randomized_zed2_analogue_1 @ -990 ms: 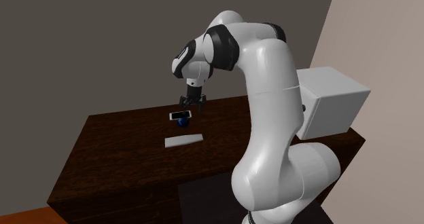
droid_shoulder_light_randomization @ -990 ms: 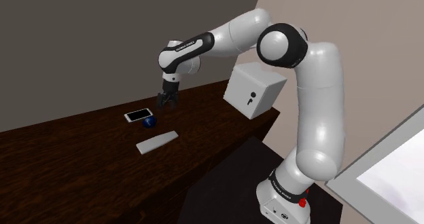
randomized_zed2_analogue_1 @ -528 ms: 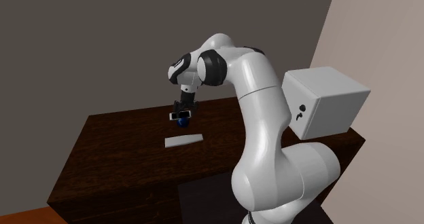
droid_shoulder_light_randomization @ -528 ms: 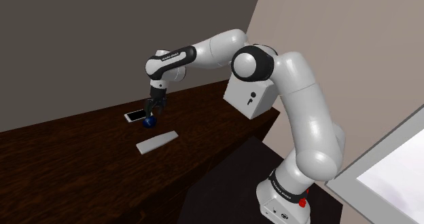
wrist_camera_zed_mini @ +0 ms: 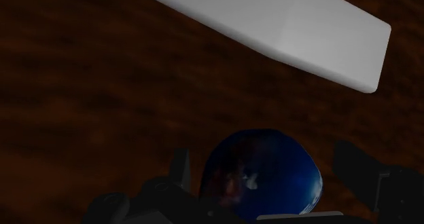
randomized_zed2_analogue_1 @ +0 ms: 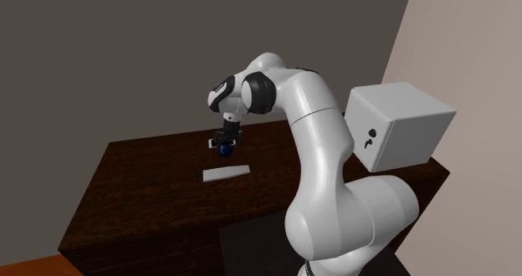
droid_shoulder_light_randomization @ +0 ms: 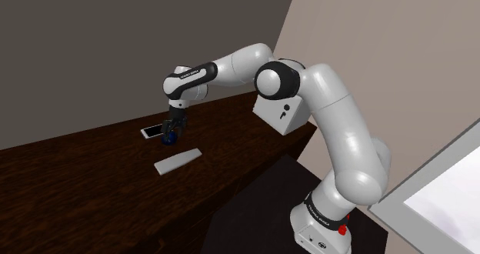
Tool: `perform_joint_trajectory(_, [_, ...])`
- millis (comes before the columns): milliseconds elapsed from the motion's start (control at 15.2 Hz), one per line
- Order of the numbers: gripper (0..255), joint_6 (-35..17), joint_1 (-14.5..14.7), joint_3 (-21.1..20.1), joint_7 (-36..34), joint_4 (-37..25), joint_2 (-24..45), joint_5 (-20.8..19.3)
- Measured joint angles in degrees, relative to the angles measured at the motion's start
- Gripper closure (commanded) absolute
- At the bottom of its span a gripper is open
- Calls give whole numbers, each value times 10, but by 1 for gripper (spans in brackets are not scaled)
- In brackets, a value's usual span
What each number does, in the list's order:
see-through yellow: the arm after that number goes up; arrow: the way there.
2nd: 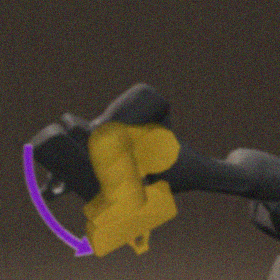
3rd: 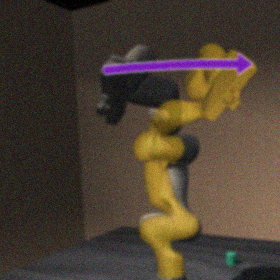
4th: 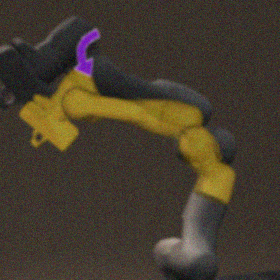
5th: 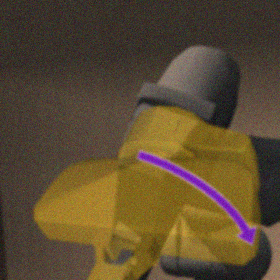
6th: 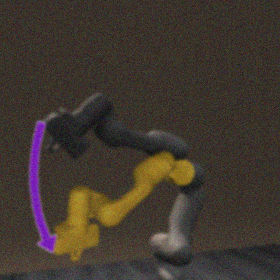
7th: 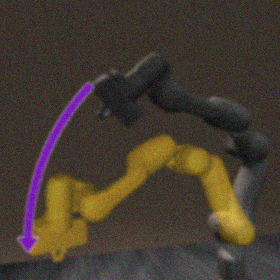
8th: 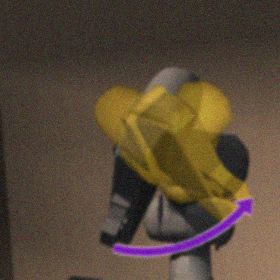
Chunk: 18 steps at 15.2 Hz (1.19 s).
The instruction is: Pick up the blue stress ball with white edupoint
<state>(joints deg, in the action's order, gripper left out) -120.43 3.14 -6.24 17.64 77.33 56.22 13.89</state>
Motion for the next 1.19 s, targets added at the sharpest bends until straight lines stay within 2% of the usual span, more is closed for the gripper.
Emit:
perform_joint_trajectory(66, [255, -1, 0, 0, 0, -2, 2, 0])
perform_joint_trajectory(726, [255, 0, 1, 0, 0, -4, 3, 0])
perform_joint_trajectory(1188, [255, 18, 0, -1, -7, 14, -34, 0])
